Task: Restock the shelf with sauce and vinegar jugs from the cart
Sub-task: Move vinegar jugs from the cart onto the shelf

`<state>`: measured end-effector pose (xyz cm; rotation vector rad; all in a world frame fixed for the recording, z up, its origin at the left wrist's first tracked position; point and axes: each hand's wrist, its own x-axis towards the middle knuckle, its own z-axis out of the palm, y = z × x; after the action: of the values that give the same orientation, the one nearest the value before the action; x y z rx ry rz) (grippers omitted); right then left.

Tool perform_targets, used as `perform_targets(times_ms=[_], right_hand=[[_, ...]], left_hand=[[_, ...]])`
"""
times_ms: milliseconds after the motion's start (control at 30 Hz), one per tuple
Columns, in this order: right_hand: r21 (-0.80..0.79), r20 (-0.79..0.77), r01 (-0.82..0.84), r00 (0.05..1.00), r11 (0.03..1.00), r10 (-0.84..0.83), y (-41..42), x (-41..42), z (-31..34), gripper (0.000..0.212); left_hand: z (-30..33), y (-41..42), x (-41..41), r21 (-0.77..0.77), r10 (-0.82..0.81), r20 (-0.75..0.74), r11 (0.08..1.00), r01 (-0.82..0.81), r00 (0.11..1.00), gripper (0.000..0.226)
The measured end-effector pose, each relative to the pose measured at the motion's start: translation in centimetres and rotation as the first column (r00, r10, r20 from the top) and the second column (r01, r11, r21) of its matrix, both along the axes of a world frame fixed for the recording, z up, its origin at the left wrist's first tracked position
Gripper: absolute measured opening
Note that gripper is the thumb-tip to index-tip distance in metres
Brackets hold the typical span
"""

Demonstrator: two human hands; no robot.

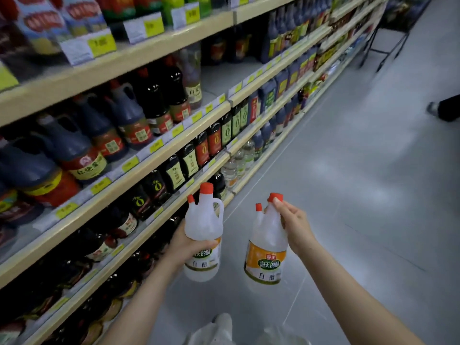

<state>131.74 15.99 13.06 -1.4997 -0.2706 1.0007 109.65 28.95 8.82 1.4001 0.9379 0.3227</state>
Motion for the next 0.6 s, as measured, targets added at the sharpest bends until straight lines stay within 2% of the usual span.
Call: perform_targets(times_ms=[267,367,467,600], right_hand=[[0.026,0.070,-0.009,0.998,1.000,0.007,3.5,13.1,-0.6,0.026],[0.047,0.094,-0.055,0.994,0.997,0.050,4.9,19.2,-0.2,0.026],[0.038,0.134,-0.115,0.985,0.993,0.108,6.0,25.0,0.7,0.038],[0.012,0.181,-0.148,0.973,0.989,0.144,7.9,32.2,1.9,0.029]], left_hand=[[0.0,4.2,13.9,0.026,-0.022,0.024,0.999,0.021,0.999,0.085],[0.0,4.8,20.0,0.073,0.025,0.033,0.997,-0.027,0.999,0.083],[0.6,5.2,25.7,0.078,0.082,0.027,0.993,-0.084,0.996,0.085],[1.5,5.5,32.5,0.102,0.148,0.040,0.983,-0.151,0.988,0.086]])
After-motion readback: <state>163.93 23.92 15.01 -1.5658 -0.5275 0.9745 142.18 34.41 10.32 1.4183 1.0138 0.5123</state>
